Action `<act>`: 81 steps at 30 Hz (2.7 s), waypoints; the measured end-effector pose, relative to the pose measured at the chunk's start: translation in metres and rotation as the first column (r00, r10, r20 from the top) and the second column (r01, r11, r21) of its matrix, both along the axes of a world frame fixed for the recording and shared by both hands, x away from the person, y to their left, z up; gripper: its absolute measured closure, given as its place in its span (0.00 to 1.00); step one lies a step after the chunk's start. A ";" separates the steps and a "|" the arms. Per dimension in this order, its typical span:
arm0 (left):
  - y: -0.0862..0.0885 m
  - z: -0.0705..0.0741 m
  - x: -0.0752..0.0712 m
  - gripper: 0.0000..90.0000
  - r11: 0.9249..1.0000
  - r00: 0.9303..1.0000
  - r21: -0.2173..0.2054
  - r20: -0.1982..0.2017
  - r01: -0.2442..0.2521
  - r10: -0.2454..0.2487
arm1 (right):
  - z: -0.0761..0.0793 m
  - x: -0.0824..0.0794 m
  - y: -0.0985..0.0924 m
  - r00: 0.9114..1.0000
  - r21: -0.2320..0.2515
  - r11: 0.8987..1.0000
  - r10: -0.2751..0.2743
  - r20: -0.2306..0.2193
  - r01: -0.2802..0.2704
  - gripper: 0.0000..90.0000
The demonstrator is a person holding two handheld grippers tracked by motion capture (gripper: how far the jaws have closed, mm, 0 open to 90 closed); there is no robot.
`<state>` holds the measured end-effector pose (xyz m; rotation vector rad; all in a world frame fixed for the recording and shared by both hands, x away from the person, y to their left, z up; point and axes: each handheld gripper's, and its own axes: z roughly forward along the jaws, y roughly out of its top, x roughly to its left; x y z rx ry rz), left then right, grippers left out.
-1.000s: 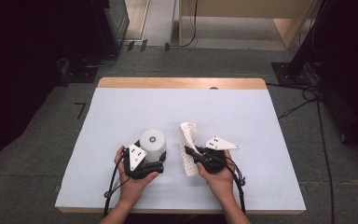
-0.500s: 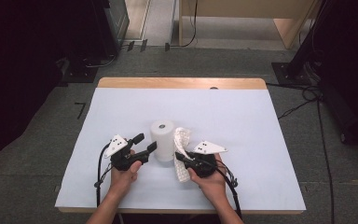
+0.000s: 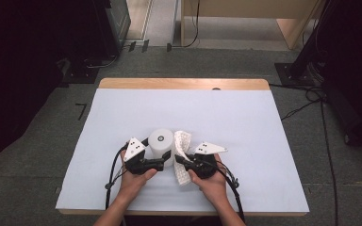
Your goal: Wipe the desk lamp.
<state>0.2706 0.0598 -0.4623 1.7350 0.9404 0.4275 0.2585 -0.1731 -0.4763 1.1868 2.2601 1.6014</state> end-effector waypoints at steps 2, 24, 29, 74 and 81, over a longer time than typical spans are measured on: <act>-0.003 0.001 0.000 0.08 1.000 1.000 0.021 0.001 -0.018 0.018 | -0.001 -0.001 0.002 1.000 0.017 1.000 0.017 -0.013 -0.017 0.88; -0.002 -0.002 0.001 0.09 0.968 0.970 0.094 0.049 0.232 -0.237 | 0.005 -0.003 -0.014 1.000 0.027 0.999 -0.022 0.014 0.022 0.89; -0.003 -0.001 0.000 0.09 0.965 0.968 0.111 0.055 0.237 -0.244 | 0.032 -0.010 -0.023 0.995 0.115 0.993 -0.018 0.101 0.006 0.89; 0.010 0.003 0.007 0.10 0.992 0.992 -0.019 -0.018 0.121 -0.121 | 0.001 -0.004 -0.014 1.000 0.001 1.000 -0.023 0.004 0.023 0.89; 0.002 0.002 0.003 0.10 0.987 0.987 -0.001 -0.012 0.161 -0.161 | 0.000 -0.003 -0.008 1.000 -0.005 1.000 -0.018 -0.008 0.018 0.89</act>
